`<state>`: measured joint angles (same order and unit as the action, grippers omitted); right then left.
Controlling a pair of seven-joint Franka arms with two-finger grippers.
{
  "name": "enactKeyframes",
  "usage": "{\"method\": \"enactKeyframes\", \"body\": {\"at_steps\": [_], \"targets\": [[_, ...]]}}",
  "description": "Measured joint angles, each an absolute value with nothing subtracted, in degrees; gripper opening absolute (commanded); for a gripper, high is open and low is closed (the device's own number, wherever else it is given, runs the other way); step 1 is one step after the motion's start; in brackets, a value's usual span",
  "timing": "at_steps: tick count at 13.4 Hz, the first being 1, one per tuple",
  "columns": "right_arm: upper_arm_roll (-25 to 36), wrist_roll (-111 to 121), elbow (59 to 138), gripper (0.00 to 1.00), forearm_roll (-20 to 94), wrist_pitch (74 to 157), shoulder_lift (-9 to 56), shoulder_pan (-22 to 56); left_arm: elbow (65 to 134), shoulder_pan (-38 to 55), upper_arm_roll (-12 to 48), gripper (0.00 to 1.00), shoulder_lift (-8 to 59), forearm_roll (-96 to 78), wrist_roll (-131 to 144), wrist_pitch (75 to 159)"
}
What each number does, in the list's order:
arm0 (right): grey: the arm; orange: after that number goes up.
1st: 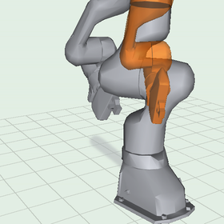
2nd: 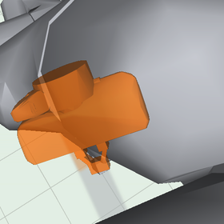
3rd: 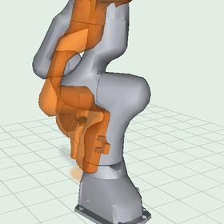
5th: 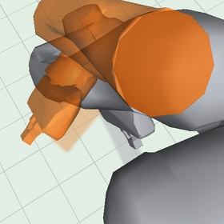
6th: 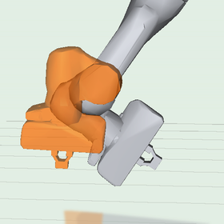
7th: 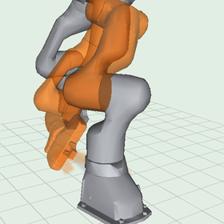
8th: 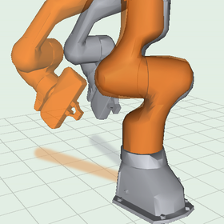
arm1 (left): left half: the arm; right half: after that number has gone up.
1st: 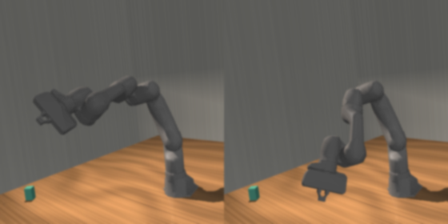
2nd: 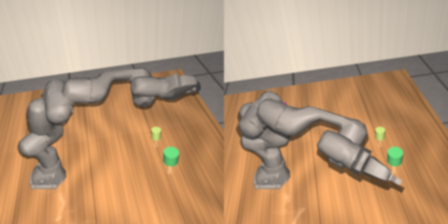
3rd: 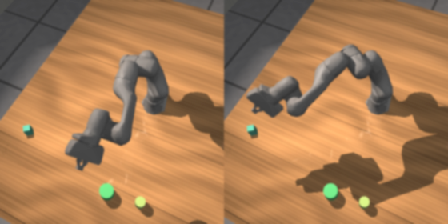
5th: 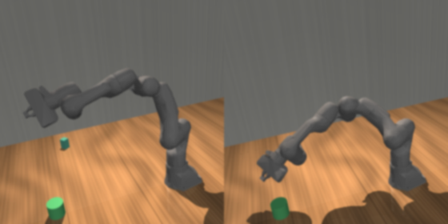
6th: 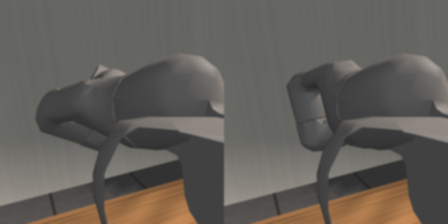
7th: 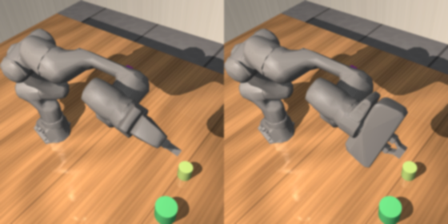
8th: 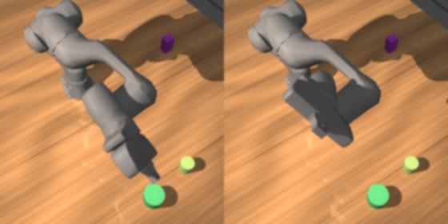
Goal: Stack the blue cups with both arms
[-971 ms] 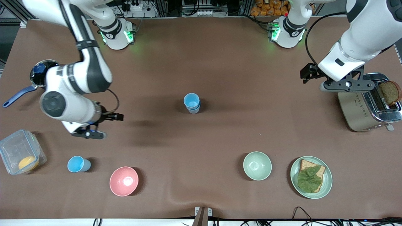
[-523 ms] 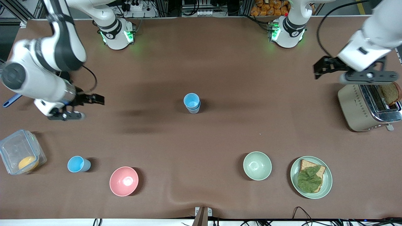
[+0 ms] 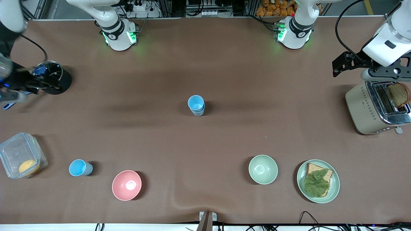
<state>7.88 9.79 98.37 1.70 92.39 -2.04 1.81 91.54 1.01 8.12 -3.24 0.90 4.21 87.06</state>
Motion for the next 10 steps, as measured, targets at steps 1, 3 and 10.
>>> {"method": "enactKeyframes", "body": {"at_steps": [1, 3, 10], "targets": [[7.7, 9.8, 95.5, 1.0, 1.5, 90.9, -2.1, 1.8, 91.3, 1.0, 8.1, 1.0, -3.3, 0.8, 4.2, 86.8], [6.8, 9.8, 91.4, 1.0, 1.4, 86.1, -2.1, 1.8, 91.1, 1.0, 8.1, 1.0, -3.2, 0.8, 4.2, 86.5], [-2.1, 9.7, 87.5, 1.0, 1.0, 82.3, -2.0, -3.2, 89.3, 1.0, 8.1, 1.0, -2.9, 0.8, 4.2, 85.0]]}}
